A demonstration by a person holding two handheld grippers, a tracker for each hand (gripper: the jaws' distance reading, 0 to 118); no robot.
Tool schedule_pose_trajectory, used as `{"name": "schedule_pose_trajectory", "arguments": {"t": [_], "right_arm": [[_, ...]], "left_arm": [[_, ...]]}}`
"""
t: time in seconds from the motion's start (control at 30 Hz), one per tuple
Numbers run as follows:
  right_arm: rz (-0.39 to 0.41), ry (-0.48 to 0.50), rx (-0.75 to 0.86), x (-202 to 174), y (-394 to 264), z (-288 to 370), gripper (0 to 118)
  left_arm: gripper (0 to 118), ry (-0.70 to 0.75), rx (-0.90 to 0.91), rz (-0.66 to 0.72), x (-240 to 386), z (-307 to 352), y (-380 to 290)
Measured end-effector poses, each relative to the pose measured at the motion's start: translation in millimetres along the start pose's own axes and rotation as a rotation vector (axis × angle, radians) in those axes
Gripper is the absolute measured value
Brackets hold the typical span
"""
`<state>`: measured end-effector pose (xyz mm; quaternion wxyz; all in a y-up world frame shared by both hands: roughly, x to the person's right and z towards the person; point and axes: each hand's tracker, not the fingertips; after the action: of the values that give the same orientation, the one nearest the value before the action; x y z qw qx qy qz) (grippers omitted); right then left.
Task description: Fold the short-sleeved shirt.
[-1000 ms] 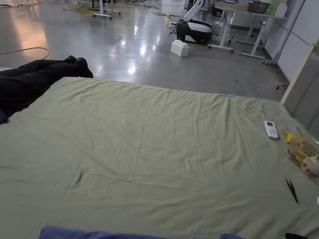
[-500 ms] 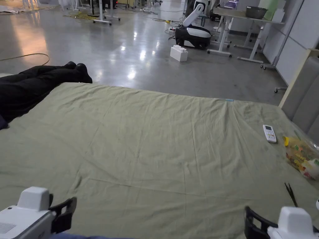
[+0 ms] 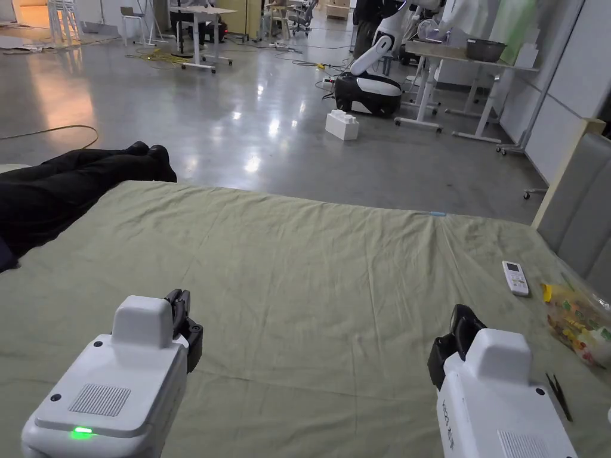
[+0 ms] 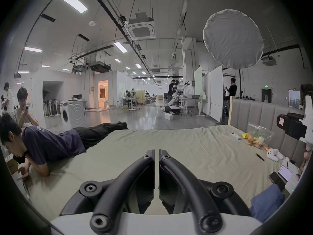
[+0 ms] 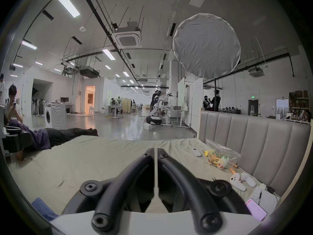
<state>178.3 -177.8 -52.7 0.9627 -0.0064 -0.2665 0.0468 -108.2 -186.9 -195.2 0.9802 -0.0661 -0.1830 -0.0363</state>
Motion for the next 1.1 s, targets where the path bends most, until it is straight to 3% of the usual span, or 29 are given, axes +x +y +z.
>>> {"name": "schedule_pose_trajectory", "arguments": {"t": [0.1, 0.33, 0.8, 0.83, 0.9, 0.97, 1.0, 1.03, 1.1], "right_arm": [[0.056, 0.012, 0.024, -8.0, 3.4, 1.9, 1], [0.045, 0.041, -0.011, -16.5, 4.2, -1.8, 1], [0.115, 0.078, -0.082, -23.4, -14.7, -8.5, 1], [0.118, 0.082, -0.09, -24.0, -17.7, -8.8, 1], [0.123, 0.084, -0.104, -25.9, -23.0, -9.6, 1], [0.121, 0.089, -0.121, -27.6, -26.5, -10.4, 1], [0.12, 0.093, -0.127, -28.3, -28.2, -10.3, 1], [0.126, 0.095, -0.133, -29.6, -29.3, -10.8, 1], [0.13, 0.096, -0.139, -30.8, -31.6, -10.1, 1]], "left_arm": [[1, 0.036, 0.0, -0.025, -1.0, -0.3, 1.7], [1, 0.033, -0.067, 0.042, -25.3, -4.0, 3.2], [1, -0.026, -0.514, 0.222, -172.3, 14.9, -92.9], [4, -0.033, -0.545, 0.233, -179.3, 15.0, -101.6], [22, -0.071, -0.608, 0.267, -188.4, 16.4, -117.3], [70, -0.2, -0.668, 0.342, -194.4, 11.3, -133.0], [86, -0.241, -0.685, 0.364, -198.6, 7.6, -142.4], [94, -0.29, -0.712, 0.384, -200.1, 4.4, -149.9], [94, -0.349, -0.765, 0.452, -207.7, -5.6, -168.6]]}}
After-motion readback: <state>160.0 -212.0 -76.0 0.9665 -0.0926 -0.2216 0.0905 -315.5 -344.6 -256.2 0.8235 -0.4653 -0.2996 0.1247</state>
